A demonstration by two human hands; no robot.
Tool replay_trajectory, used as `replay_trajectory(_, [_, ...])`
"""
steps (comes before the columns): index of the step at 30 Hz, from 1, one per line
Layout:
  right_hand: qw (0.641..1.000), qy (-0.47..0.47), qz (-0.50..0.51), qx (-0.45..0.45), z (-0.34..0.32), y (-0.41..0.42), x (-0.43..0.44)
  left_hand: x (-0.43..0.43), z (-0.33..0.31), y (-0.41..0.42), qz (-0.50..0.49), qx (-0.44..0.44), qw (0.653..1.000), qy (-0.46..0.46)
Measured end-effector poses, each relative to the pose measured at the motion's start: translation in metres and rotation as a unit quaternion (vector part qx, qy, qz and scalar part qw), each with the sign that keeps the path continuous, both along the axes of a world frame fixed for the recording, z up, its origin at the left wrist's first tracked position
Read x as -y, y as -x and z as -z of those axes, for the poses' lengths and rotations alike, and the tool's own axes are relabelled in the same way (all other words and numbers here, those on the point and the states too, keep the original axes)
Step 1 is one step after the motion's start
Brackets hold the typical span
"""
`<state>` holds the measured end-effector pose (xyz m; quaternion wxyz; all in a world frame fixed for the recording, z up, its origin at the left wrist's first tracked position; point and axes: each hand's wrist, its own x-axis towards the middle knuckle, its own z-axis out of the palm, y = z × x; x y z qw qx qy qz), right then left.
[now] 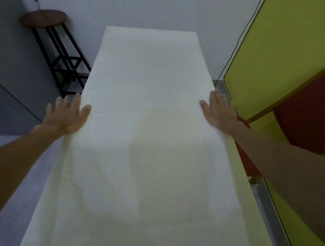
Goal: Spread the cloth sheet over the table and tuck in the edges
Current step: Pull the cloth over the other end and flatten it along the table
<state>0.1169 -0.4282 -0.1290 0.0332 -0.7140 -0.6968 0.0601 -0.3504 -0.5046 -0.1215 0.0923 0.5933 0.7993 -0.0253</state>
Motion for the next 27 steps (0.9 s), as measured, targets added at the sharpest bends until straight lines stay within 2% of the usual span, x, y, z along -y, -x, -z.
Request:
replay_trajectory(2, [0.997, -0.028, 0.065, 0.02, -0.007, 0.003, -0.006, -0.004, -0.007, 0.006, 0.012, -0.021, 0.999, -0.045])
replay_trajectory(3, [0.997, -0.048, 0.047, 0.028, -0.011, 0.018, -0.009, -0.011, -0.011, -0.006, 0.053, -0.021, 0.995, -0.085])
replay_trajectory(5, [0.997, -0.057, -0.059, 0.005, -0.014, 0.064, -0.015, -0.032, -0.014, -0.052, 0.155, -0.005, 0.978, -0.137])
replay_trajectory(8, [0.982, -0.024, -0.187, 0.006, -0.011, 0.139, -0.014, -0.055, -0.006, -0.136, 0.187, 0.054, 0.974, -0.113])
replay_trajectory(11, [0.977, -0.006, -0.213, 0.023, 0.0, 0.154, -0.007, -0.058, 0.007, -0.163, 0.203, 0.076, 0.973, -0.086])
replay_trajectory(14, [0.987, -0.006, -0.153, 0.04, 0.003, 0.095, -0.013, -0.057, 0.01, -0.112, 0.211, 0.025, 0.975, -0.071])
replay_trajectory(16, [0.993, -0.005, -0.084, 0.084, 0.002, 0.038, -0.016, -0.053, 0.006, -0.06, 0.145, -0.009, 0.989, -0.035])
replay_trajectory(18, [0.998, -0.006, 0.015, 0.059, -0.006, 0.007, -0.009, -0.039, -0.002, -0.023, 0.09, -0.029, 0.995, -0.036])
replay_trajectory(19, [0.998, -0.026, 0.033, 0.039, -0.011, 0.01, 0.0, -0.031, -0.007, -0.02, 0.087, -0.031, 0.994, -0.058])
replay_trajectory(20, [0.998, -0.047, 0.021, 0.023, -0.014, 0.026, 0.012, -0.022, -0.011, -0.028, 0.097, -0.026, 0.991, -0.087])
replay_trajectory(22, [0.994, -0.077, -0.071, 0.0, -0.021, 0.082, 0.046, 0.001, -0.02, -0.072, 0.129, 0.026, 0.984, -0.12])
replay_trajectory(25, [0.97, -0.064, -0.233, -0.018, -0.002, 0.158, 0.113, 0.05, -0.011, -0.15, 0.196, 0.105, 0.969, -0.106])
replay_trajectory(27, [0.969, -0.022, -0.246, -0.01, 0.002, 0.159, 0.139, 0.079, -0.004, -0.163, 0.227, 0.108, 0.966, -0.067])
